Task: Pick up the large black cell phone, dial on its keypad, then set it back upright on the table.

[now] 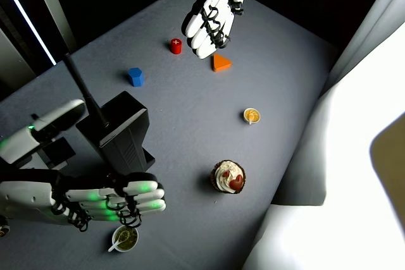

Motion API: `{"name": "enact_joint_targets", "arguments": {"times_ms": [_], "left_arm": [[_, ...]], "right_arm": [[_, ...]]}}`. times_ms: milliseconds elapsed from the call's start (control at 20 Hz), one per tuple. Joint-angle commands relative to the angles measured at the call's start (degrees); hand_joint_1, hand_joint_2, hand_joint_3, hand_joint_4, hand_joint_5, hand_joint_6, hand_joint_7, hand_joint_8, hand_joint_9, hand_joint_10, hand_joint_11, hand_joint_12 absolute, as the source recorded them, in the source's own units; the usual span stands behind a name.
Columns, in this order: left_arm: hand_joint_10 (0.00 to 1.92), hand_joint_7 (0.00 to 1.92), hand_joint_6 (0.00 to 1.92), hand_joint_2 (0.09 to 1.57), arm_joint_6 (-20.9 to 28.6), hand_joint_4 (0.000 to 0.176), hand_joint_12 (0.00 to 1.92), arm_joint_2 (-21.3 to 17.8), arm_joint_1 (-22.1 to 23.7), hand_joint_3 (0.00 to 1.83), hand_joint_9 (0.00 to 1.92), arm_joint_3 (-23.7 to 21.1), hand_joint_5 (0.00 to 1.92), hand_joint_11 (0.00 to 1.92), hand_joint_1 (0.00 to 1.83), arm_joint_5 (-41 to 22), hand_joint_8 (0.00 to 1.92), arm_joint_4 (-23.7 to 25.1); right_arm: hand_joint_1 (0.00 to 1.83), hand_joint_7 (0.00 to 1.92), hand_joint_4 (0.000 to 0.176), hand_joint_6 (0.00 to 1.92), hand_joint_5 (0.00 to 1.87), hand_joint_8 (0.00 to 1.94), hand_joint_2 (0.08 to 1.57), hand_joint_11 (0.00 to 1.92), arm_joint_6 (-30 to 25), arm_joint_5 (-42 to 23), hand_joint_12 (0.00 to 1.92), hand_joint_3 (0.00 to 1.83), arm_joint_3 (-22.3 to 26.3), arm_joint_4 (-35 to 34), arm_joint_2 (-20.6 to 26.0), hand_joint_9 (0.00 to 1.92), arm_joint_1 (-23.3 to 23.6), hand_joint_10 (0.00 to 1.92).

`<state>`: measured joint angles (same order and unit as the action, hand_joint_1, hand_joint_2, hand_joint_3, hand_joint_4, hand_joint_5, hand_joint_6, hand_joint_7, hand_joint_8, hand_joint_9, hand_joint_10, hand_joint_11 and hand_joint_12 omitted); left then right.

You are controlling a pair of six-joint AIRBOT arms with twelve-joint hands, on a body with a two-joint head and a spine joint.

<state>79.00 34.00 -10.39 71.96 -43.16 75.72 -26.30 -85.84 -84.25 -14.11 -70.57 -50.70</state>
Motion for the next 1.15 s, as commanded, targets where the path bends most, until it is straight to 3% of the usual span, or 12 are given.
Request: {"name": "enact_joint_targets", "arguments": {"times_ms": [0, 150, 500, 700, 800, 950, 1100], "left_arm": [[0.0, 0.23, 0.0, 1.21, 0.53, 0.031, 0.57, -0.65, 1.23, 0.0, 0.19, -0.15, 0.19, 0.0, 0.0, -2.57, 0.0, -4.6], [0.0, 0.24, 0.0, 1.22, 0.48, 0.027, 0.57, -0.65, 1.19, 0.0, 0.2, -0.13, 0.19, 0.0, 0.0, -2.56, 0.0, -4.59], [0.0, 0.21, 0.0, 1.22, 0.37, 0.026, 0.59, -0.7, 0.79, 0.0, 0.18, -0.28, 0.19, 0.0, 0.0, -2.59, 0.0, -4.31], [0.0, 0.21, 0.0, 1.22, 0.41, 0.026, 0.55, -0.73, 0.72, 0.0, 0.18, -0.31, 0.17, 0.0, 0.0, -2.78, 0.0, -3.69], [0.01, 0.24, 0.0, 1.21, 0.64, 0.031, 0.64, -0.73, 0.73, 0.0, 0.21, -0.31, 0.18, 0.0, 0.0, -2.66, 0.0, -3.78], [0.0, 0.23, 0.0, 1.2, 0.99, 0.031, 0.58, -0.73, 0.75, 0.0, 0.2, -0.37, 0.18, 0.0, 0.0, -2.37, 0.0, -4.21], [0.01, 0.25, 0.0, 1.2, 0.99, 0.029, 0.7, -0.76, 0.8, 0.0, 0.22, -0.38, 0.19, 0.0, 0.0, -2.31, 0.0, -4.38]], "right_arm": [[0.35, 0.0, 0.07, 0.0, 0.0, 0.0, 0.88, 0.0, -0.48, -7.42, 0.0, 0.0, 0.07, -1.04, 0.93, 0.0, -0.62, 0.0], [0.33, 0.0, 0.075, 0.0, 0.0, 0.0, 0.85, 0.0, -0.37, -8.85, 0.0, 0.0, 1.48, -1.16, 2.15, 0.0, -3.32, 0.0], [0.32, 0.0, 0.075, 0.0, 0.0, 0.0, 0.85, 0.0, 0.23, -15.18, 0.0, 0.0, 9.18, -8.26, 7.8, 0.0, -15.52, 0.0], [0.3, 0.0, 0.072, 0.0, 0.0, 0.0, 0.88, 0.0, 0.21, -15.21, 0.0, 0.0, 17.06, -15.89, 13.73, 0.0, -23.66, 0.0], [0.31, 0.0, 0.075, 0.0, 0.0, 0.0, 0.87, 0.0, 0.08, -15.22, 0.0, 0.0, 21.73, -19.24, 16.82, 0.0, -28.93, 0.0], [0.31, 0.0, 0.071, 0.0, 0.0, 0.0, 0.88, 0.0, 0.08, -15.23, 0.0, 0.0, 29.1, -21.71, 21.09, 0.0, -37.77, 0.0], [0.29, 0.0, 0.077, 0.0, 0.0, 0.0, 0.87, 0.0, -2.79, -15.24, 0.0, 0.0, 35.5, -23.05, 25.4, 0.0, -45.75, 0.0]]}}
